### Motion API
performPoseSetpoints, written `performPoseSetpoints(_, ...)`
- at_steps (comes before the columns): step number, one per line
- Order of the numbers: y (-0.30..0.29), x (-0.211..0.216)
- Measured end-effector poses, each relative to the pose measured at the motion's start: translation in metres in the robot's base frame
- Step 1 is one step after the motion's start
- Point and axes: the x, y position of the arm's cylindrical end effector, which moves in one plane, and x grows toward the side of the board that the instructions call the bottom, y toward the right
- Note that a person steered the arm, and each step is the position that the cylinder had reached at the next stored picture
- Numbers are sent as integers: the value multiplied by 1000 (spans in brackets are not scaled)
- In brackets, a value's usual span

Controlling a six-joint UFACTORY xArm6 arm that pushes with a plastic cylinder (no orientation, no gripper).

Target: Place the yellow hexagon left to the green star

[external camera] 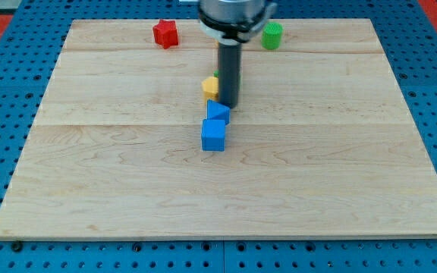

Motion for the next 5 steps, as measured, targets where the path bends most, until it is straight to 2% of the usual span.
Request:
performPoseSetpoints(2, -16, -12)
performPoseSetpoints(3, -15, -33)
performPoseSetpoints(5, -9, -35)
